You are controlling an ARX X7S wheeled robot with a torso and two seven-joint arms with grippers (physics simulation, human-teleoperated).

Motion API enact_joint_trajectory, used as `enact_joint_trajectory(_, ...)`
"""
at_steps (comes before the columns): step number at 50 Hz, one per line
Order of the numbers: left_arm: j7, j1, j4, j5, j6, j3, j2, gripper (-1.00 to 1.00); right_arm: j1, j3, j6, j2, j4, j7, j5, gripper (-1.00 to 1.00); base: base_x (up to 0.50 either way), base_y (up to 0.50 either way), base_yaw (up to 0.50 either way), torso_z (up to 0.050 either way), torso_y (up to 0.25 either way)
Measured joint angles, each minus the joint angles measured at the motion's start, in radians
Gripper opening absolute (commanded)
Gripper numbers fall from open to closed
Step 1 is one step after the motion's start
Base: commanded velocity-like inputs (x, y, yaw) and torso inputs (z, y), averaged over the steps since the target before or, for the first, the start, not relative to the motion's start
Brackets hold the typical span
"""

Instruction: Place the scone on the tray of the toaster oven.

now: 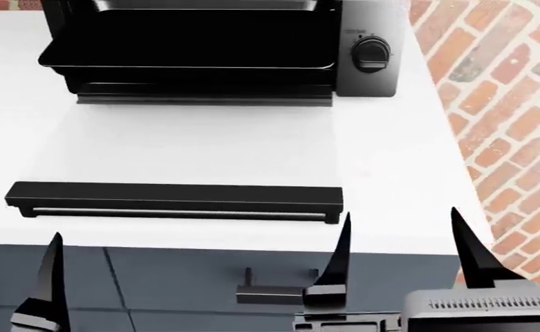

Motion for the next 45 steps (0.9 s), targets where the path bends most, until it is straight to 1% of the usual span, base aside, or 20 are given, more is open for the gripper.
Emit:
enact_joint_trajectory(15,-0.017,-0.006,0.062,-0.027,-0.054,-0.04,-0.028,1.0,0.023,0.005,0.078,0.017,-0.069,0.008,0.026,1.0,0.0,0.5,0.0,0.05,0.079)
enact_joint_trajectory(45,-0.031,0.009,0.059,-0.05,-0.036,-0.059,-0.043,1.0,0.09,-0.076,0.116,0.042,-0.054,0.007,0.022,1.0,0.0,0.5,0.0,0.05,0.08)
